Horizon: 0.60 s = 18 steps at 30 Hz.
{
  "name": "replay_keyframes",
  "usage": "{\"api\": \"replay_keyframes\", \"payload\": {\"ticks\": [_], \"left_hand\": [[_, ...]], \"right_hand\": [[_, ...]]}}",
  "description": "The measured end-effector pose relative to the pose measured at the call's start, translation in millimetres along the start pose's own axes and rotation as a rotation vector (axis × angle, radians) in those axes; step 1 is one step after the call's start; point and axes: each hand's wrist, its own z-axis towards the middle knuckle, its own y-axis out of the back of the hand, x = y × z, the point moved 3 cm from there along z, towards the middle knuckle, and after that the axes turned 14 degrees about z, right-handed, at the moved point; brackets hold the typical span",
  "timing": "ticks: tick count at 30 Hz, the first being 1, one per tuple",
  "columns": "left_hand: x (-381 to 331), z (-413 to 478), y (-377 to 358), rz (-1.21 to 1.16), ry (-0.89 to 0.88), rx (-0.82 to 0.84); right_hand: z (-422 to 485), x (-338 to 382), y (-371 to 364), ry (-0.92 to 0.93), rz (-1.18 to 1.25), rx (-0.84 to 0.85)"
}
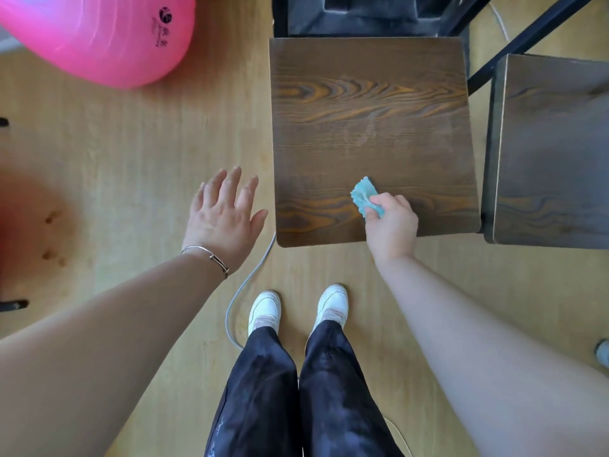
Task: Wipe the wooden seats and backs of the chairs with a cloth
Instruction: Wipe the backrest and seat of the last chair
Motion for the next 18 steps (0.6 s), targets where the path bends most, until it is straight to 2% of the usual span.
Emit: {"api": "replay_keyframes", "payload": {"ticks": [11,13,16,18], "left_hand": [[28.0,-27.2,-3.8,0.021,-0.005,-0.022],[32.8,-29.3,-3.9,0.006,0.007,-0.04],[39.1,-34.7,-0.8,0.018,0.009,-0.06],[42.1,-40.3,7.3,0.033,-0.002,-0.072]], "right_hand": [[-65.6,59.7,-88.6,0.263,-0.021,0.312],[-81.6,59.2,-101.4,0.265,-0.046,0.415],[-113.8,49.1,-110.1,0.163,-0.148,0.659],[-134.5,44.8,-97.0,0.185,-0.166,0.667]]}}
